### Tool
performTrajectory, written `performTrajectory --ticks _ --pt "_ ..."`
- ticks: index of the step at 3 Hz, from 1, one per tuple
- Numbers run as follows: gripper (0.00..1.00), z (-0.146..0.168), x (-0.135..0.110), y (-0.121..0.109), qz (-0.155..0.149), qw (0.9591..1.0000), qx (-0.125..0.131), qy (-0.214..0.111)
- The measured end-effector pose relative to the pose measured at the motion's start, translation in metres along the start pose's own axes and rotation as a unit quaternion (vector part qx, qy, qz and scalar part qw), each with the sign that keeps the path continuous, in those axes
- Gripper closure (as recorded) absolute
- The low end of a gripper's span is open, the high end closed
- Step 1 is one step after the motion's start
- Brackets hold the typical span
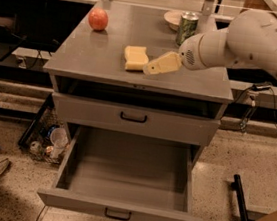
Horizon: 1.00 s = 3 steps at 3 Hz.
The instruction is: Place sponge into middle drawer
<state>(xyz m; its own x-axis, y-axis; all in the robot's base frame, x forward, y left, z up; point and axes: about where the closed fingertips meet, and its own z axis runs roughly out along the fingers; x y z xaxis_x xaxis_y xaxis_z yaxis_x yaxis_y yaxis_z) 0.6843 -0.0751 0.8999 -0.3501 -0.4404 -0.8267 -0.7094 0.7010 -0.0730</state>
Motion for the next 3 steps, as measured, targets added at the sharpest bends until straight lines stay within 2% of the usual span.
performTrajectory --ticks 1,3 --pt "0.00 0.038 -0.015 -0.001 0.008 0.9997 0.009 -0.022" --pt "0.00 0.099 -0.023 0.012 0.016 0.9997 -0.002 -0.019"
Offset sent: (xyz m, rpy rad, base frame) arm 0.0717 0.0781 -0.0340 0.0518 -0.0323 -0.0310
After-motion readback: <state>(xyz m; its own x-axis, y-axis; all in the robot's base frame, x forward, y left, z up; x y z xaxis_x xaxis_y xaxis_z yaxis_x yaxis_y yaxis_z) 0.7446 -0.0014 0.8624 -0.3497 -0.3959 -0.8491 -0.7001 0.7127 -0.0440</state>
